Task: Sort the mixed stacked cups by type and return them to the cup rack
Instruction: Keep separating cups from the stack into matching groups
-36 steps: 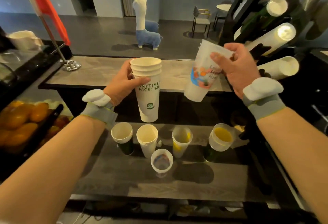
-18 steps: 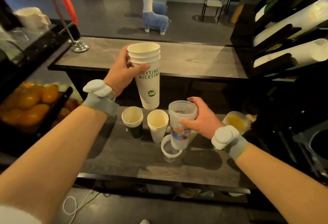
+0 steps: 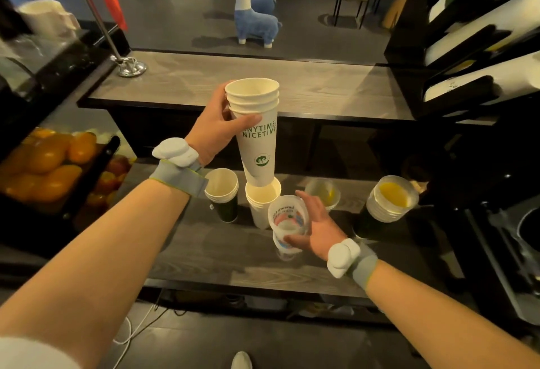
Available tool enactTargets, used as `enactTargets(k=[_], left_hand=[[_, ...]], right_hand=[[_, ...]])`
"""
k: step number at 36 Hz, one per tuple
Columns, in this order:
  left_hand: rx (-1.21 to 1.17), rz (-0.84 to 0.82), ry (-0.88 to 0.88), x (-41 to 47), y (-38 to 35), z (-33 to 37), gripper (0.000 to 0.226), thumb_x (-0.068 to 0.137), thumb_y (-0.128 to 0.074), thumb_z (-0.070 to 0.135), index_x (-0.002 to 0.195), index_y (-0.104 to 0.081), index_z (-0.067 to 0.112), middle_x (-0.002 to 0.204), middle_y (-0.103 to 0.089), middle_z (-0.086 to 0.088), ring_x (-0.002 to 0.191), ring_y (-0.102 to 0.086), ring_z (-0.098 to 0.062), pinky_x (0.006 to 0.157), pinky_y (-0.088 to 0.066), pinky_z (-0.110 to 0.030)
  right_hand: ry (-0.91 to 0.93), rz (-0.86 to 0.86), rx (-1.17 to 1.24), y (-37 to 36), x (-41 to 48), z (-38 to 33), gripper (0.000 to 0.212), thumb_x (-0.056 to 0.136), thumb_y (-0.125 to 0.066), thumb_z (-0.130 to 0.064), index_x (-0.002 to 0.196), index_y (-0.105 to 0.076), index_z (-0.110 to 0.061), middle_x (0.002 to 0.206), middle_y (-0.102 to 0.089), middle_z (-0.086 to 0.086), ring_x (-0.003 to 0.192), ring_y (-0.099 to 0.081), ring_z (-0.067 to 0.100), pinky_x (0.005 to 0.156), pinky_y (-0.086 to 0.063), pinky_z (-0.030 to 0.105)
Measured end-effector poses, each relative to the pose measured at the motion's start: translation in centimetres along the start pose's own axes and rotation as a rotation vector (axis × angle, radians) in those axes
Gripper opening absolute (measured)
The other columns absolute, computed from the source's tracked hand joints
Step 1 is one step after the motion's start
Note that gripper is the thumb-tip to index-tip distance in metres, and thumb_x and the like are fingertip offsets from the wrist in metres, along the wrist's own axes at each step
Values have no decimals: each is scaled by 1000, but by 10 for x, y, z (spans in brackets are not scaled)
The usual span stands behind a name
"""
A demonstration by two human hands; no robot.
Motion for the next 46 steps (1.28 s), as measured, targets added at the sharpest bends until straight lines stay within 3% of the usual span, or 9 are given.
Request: enactTargets(k=[7, 13, 19, 24, 28, 34, 41, 46], left_hand=[[-4, 26, 1, -6, 2, -11, 72, 82, -79, 26, 141, -40, 22, 132, -57, 1, 122, -56, -15, 103, -49, -39], [-20, 9, 26, -10, 2, -26, 88, 72, -84, 36, 144, -34, 24, 136, -54, -2, 126, -54, -18, 105, -48, -45], [7, -10, 52, -13, -3, -46, 90, 73, -85, 30, 145, -30, 28, 137, -51, 1, 128, -52, -15, 106, -47, -46], [103, -27, 77, -17, -11, -60, 91, 76, -84, 22, 146, -25, 31, 139, -47, 4, 130, -48, -14, 108, -45, -38], [196, -96, 82, -21, -18, -74, 94, 75, -84, 19, 147, -24, 29, 138, -47, 2, 128, -50, -17, 106, -47, -39], [387, -218, 137, -29, -29, -96, 95, 75, -84, 27, 147, -22, 29, 140, -48, 3, 127, -50, -17, 105, -46, -39], [728, -356, 128, -33, -38, -119, 81, 83, -76, 38, 150, -34, 20, 151, -44, -1, 135, -46, -21, 109, -39, -36], [720, -375, 155, -29, -41, -123, 91, 83, -76, 37, 154, -21, 23, 151, -43, 0, 133, -48, -21, 106, -41, -35]], right_hand=[[-167, -112, -348, -12, 3, 26, 112, 70, -84, -33, 155, -10, -26, 159, -16, -1, 142, -31, 26, 109, -37, 42], [-102, 46, -133, 16, 10, -5, 91, 78, -78, -41, 150, -26, -23, 152, -33, 1, 136, -41, 23, 108, -40, 40], [64, 238, 74, 60, 41, -79, 75, 84, -72, -39, 147, -34, -21, 142, -46, -1, 126, -49, 13, 93, -42, 23], [81, 204, 94, 62, 62, -112, 79, 85, -65, -53, 151, -28, -26, 148, -43, -4, 126, -49, 13, 98, -49, 36], [61, 168, 80, 46, 72, -115, 78, 88, -60, -54, 152, -26, -24, 146, -46, -1, 126, -51, 19, 89, -48, 29], [66, 136, -85, 25, 80, -93, 53, 89, -65, -42, 134, -46, -21, 118, -60, -3, 98, -57, 11, 73, -42, 19], [23, 46, -326, 5, 86, -67, 41, 94, -59, -40, 128, -56, -17, 116, -64, 0, 101, -61, 18, 85, -53, 36], [44, 31, -367, -2, 91, -56, 51, 93, -57, -43, 136, -49, -19, 130, -57, 1, 116, -56, 21, 93, -49, 36]])
Point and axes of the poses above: each hand's wrist, its own x-axis towards the middle knuckle, its own y-axis out of the back of the hand, z = x × y, the point moved 3 cm from there along x, towards the middle knuckle
